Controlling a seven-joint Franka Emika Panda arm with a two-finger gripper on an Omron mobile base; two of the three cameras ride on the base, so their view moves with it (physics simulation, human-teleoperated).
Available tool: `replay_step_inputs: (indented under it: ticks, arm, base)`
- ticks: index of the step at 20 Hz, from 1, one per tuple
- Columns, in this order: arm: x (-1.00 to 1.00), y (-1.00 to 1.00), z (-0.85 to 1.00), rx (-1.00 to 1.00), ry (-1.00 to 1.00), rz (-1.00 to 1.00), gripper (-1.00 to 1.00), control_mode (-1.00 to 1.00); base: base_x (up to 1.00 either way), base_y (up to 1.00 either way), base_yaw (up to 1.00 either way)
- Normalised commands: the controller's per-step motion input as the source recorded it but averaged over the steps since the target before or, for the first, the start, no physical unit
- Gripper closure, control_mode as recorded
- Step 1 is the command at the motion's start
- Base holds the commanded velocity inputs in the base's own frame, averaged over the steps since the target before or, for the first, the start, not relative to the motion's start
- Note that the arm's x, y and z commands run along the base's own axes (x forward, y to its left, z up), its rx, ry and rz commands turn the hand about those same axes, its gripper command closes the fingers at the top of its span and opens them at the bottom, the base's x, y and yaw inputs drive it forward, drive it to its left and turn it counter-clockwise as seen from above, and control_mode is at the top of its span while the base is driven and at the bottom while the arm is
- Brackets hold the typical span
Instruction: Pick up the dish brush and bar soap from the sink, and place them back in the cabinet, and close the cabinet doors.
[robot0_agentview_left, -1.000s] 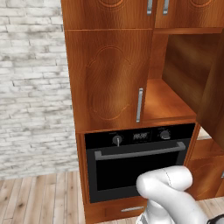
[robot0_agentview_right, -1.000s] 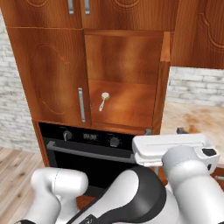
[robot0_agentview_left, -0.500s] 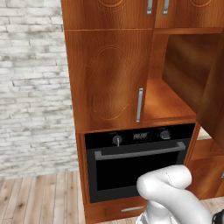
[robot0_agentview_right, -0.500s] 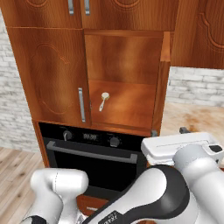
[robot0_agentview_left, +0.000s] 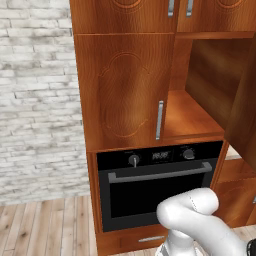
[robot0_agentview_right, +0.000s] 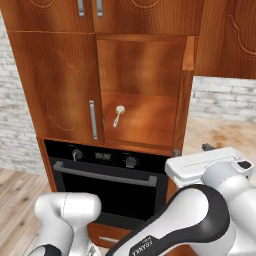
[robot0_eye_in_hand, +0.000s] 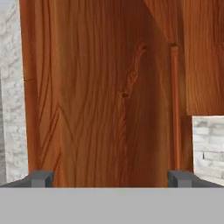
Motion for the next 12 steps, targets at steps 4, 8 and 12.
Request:
replay_step_inputs:
  ticks: [4,8,12]
  arm:
    - [0.5,0.0,-0.21,0.0,0.0,0.12,-1.0,-1.0]
    - [0.55,0.0,-0.27,0.0,0.0,0.14,-1.0,-1.0]
    - [0.6,0.0,-0.3,0.0,0.0,0.17,-1.0,-1.0]
  base:
    - [0.0,0.0,0.0]
    - [0.0,0.0,0.0]
    - [0.0,0.0,0.0]
